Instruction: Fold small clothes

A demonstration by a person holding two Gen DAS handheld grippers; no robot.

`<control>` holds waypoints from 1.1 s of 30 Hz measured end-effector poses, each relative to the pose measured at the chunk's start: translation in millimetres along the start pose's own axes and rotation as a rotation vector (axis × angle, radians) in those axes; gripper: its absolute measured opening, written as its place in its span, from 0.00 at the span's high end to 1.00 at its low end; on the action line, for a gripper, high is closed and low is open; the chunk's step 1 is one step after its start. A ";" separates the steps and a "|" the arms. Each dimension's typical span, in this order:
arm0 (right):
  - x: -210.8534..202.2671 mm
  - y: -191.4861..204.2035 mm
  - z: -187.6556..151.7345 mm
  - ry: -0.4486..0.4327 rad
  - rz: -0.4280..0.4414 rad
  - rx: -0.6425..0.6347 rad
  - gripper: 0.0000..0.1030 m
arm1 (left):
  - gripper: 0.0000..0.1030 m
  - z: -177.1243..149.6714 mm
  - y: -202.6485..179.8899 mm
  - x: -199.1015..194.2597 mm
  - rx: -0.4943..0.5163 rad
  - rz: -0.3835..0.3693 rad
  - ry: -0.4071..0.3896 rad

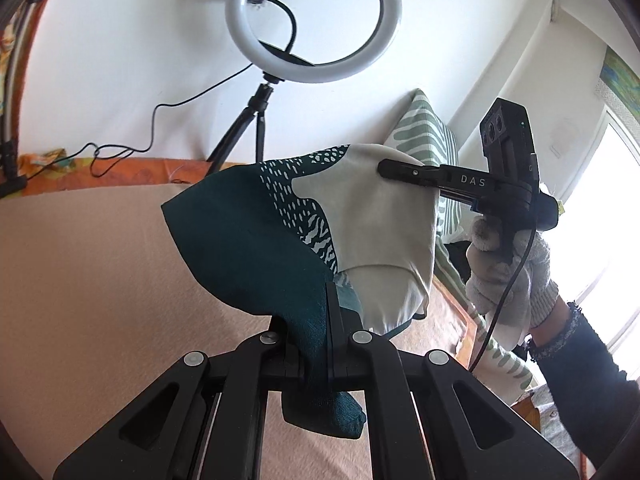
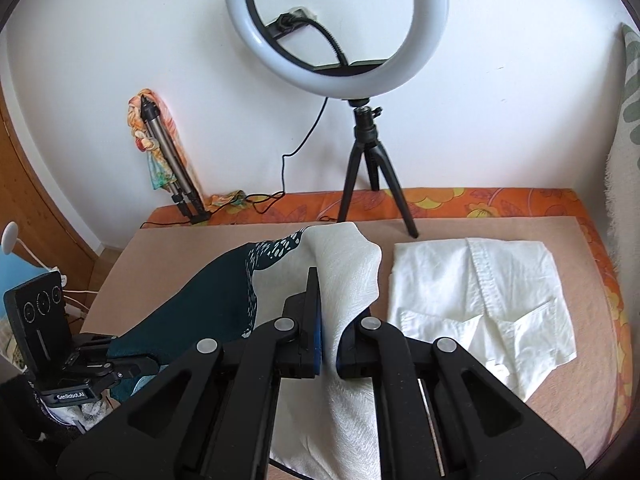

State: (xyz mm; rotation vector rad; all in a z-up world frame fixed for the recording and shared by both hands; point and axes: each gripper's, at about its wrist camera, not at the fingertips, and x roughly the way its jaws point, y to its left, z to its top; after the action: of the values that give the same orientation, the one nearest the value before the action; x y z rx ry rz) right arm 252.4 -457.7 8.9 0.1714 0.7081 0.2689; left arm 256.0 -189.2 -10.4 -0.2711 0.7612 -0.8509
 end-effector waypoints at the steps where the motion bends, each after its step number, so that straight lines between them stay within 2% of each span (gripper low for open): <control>1: -2.3 -9.1 4.1 -0.002 -0.017 -0.004 0.95 | 0.95 4.4 -5.1 9.5 0.010 -0.008 -0.003; 6: -12.8 -53.0 22.1 -0.017 -0.087 -0.015 0.95 | 0.95 23.7 -32.6 53.3 0.071 -0.037 -0.013; 12: -9.1 -105.6 37.5 -0.025 -0.129 -0.009 0.95 | 0.95 34.0 -59.4 96.6 0.120 -0.055 -0.025; 19: 23.8 -143.1 42.1 0.017 -0.158 -0.037 0.95 | 0.95 32.0 -69.3 147.5 0.148 -0.055 0.007; 24: 51.9 -164.5 35.7 0.059 -0.196 -0.072 0.95 | 0.94 20.1 -70.3 179.4 0.169 -0.057 0.062; 26: 65.1 -179.9 32.4 0.099 -0.237 -0.067 0.95 | 0.88 15.1 -67.7 194.8 0.172 -0.015 0.137; 27: 71.2 -186.8 30.5 0.116 -0.284 -0.070 0.90 | 0.86 12.8 -66.0 197.0 0.172 0.004 0.155; 28: 77.1 -194.0 28.5 0.138 -0.349 -0.070 0.69 | 0.78 11.9 -63.8 196.8 0.173 0.014 0.159; 29: 81.4 -201.8 26.2 0.156 -0.410 -0.061 0.56 | 0.68 10.9 -62.2 194.7 0.171 0.025 0.162; 30: 81.8 -208.3 23.7 0.152 -0.460 -0.052 0.42 | 0.34 10.7 -61.0 192.7 0.164 0.054 0.174; 31: 79.2 -213.5 21.6 0.134 -0.494 -0.039 0.42 | 0.22 10.7 -60.4 189.3 0.159 0.090 0.172; 33: 71.7 -220.9 18.9 0.106 -0.484 0.000 0.42 | 0.22 10.5 -60.7 178.0 0.177 0.110 0.139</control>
State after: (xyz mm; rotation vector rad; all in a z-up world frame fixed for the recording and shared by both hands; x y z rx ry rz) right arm 357.9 -647.6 -75.4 -0.0175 0.8317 -0.1861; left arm 303.0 -364.5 -60.7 -0.0119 0.8168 -0.8331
